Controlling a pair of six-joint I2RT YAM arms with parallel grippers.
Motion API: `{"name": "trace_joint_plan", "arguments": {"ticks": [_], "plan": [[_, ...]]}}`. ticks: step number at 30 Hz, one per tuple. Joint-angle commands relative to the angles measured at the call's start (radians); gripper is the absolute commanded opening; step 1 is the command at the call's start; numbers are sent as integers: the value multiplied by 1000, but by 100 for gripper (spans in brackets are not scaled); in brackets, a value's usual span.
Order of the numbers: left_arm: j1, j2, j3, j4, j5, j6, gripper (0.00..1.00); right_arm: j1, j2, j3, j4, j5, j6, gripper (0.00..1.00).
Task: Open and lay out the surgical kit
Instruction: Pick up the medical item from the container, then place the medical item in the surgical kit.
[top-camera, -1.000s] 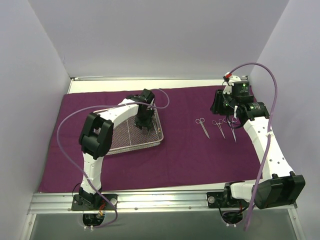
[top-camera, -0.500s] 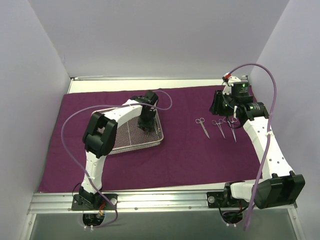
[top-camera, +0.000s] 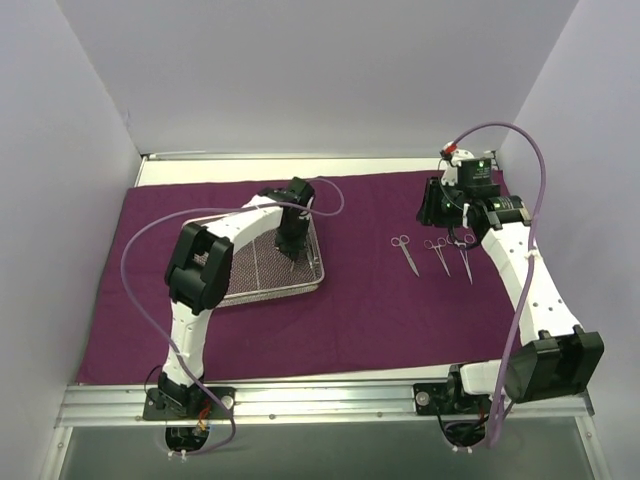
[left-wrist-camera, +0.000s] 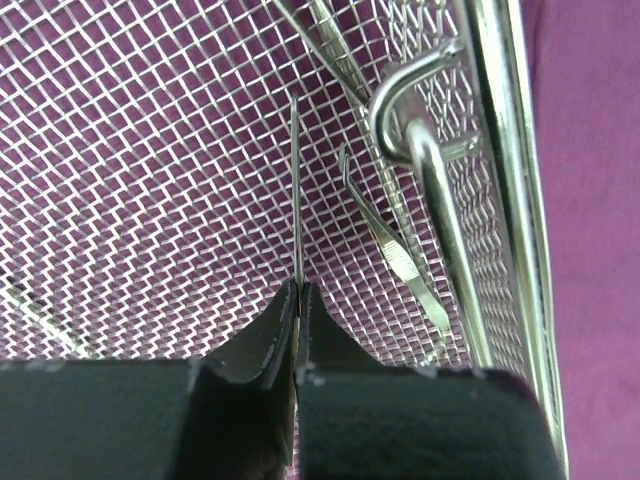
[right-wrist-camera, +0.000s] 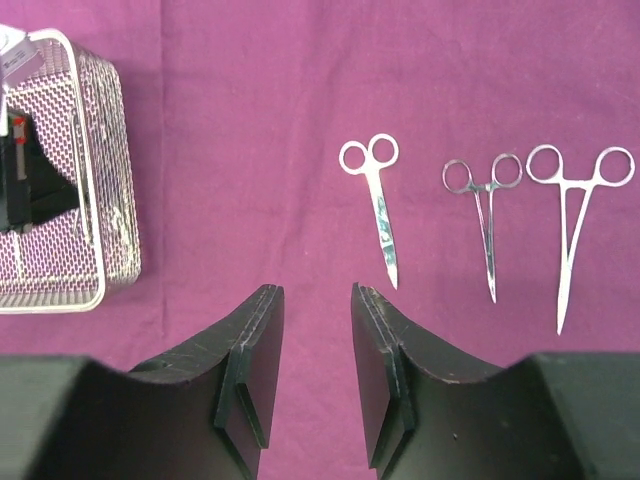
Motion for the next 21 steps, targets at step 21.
{"name": "trace_joint_plan", "arguments": {"ticks": [21], "plan": [[197, -426, -97, 282, 1006, -106, 2, 345, 182, 89, 653, -450, 426, 45]]}}
